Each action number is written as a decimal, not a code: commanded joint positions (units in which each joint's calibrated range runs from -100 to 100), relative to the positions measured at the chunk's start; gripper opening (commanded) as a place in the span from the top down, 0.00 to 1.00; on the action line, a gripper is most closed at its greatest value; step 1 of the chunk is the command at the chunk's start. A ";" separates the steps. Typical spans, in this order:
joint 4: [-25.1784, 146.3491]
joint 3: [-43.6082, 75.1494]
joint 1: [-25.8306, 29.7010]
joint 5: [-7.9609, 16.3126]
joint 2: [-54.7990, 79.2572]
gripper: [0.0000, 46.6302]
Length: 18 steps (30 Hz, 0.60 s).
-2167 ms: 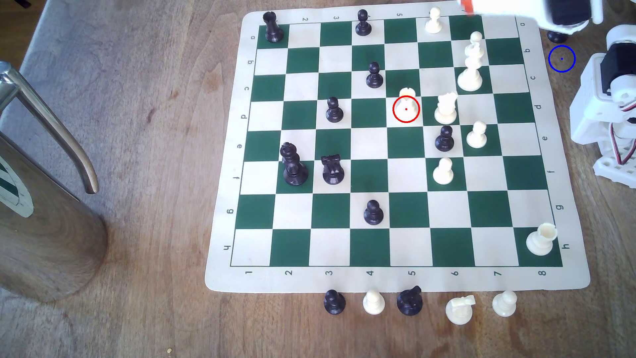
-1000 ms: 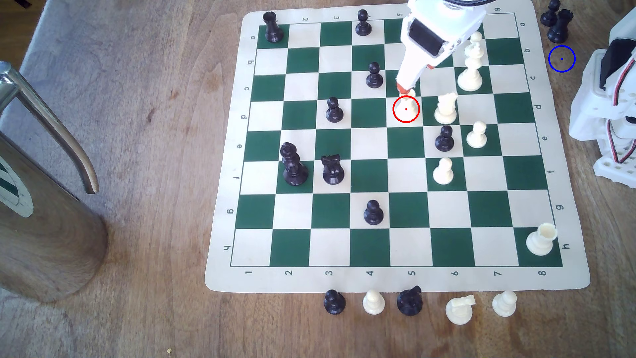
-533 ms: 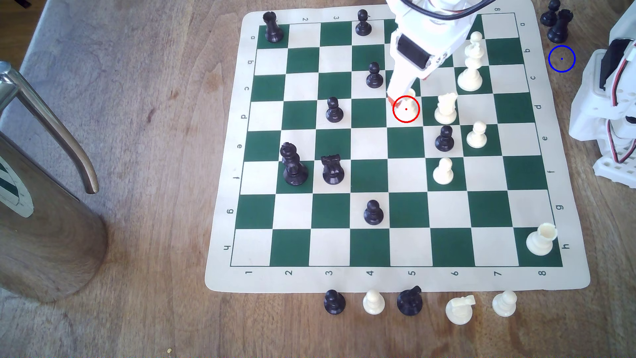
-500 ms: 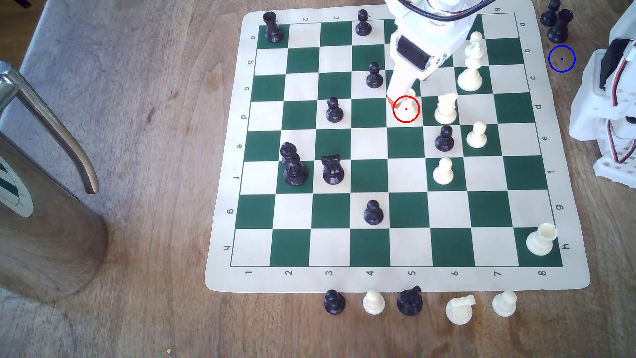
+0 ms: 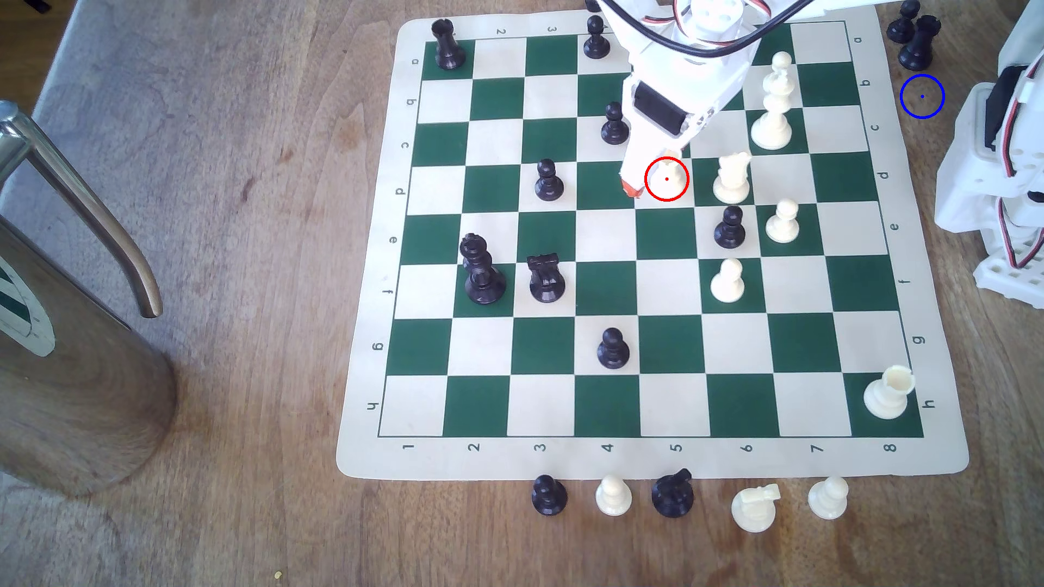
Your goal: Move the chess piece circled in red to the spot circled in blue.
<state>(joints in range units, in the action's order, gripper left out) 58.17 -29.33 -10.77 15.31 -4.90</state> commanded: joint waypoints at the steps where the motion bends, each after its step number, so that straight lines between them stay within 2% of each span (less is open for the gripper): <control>1: -1.08 4.12 -0.77 0.00 0.06 0.52; 7: -1.41 3.85 -0.14 -0.10 1.25 0.54; 11: -1.41 4.03 0.17 -0.05 1.08 0.59; 12: -0.51 4.12 0.40 -0.68 1.08 0.61; 18: -0.10 4.03 0.87 -0.63 1.08 0.59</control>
<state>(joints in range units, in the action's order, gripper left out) 57.77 -29.33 -10.18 14.73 -2.64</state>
